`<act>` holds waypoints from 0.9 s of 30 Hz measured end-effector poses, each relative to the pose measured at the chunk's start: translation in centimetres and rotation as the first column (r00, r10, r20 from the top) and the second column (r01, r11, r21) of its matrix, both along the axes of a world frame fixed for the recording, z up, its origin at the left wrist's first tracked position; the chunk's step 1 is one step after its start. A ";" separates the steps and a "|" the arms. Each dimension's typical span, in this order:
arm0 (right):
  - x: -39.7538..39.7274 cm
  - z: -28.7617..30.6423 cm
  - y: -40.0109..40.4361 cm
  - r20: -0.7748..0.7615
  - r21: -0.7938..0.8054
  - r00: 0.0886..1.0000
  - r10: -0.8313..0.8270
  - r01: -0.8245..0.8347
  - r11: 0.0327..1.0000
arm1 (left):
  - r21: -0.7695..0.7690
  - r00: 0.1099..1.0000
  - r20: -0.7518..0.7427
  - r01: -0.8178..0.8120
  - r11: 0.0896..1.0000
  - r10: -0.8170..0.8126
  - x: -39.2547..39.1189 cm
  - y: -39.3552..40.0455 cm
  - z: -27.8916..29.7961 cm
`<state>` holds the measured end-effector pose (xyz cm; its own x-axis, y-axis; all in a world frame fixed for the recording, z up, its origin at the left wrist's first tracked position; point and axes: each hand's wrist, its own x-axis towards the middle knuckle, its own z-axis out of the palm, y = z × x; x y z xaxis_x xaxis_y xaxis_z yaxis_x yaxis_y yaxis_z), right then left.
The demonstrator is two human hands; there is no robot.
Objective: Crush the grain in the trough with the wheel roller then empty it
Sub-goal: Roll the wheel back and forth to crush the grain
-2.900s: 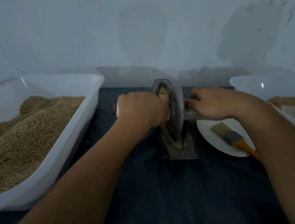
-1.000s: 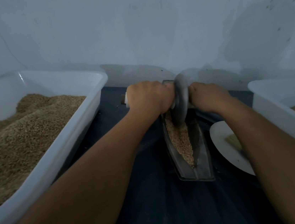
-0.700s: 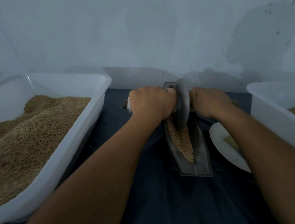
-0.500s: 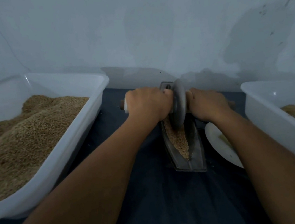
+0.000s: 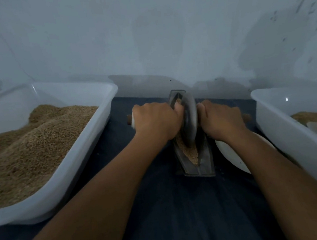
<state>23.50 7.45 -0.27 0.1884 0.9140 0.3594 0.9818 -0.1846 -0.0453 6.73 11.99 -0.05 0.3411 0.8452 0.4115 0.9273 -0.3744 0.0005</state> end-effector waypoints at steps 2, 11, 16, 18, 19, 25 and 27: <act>0.1 0.0 -0.4 -0.011 -0.007 1.000 0.007 -0.007 1.000 | 0.027 1.000 -0.004 -0.004 1.000 0.004 0.0 -0.6 0.1; -0.2 -0.5 -2.1 0.003 0.040 0.999 0.035 -0.035 0.999 | 0.078 1.000 0.000 0.019 0.997 -0.019 -0.5 -2.0 0.0; -0.3 -0.3 -1.7 0.027 0.028 1.000 0.007 -0.008 1.000 | 0.030 1.000 0.019 0.015 0.999 -0.016 -0.4 -1.5 0.0; -0.3 -0.2 -1.4 0.020 0.011 1.000 -0.003 0.003 1.000 | 0.019 1.000 0.026 0.011 1.000 -0.012 -0.3 -1.2 -0.1; -0.2 -0.1 -1.1 0.020 0.001 1.000 -0.008 0.008 1.000 | 0.013 1.000 0.029 0.011 1.000 -0.011 -0.2 -1.1 -0.1; 0.2 0.0 0.1 0.034 -0.030 0.999 -0.004 0.005 1.000 | -0.002 1.000 0.016 0.001 1.000 -0.001 0.1 0.2 0.0; 0.3 0.1 0.4 0.024 -0.046 1.000 0.002 -0.001 0.999 | -0.008 1.000 0.017 -0.005 1.000 0.005 0.2 0.5 0.1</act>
<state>23.80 7.90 -0.18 0.1786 0.9298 0.3219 0.9828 -0.1843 -0.0128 6.98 12.48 0.02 0.3295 0.8502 0.4105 0.9291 -0.3694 0.0193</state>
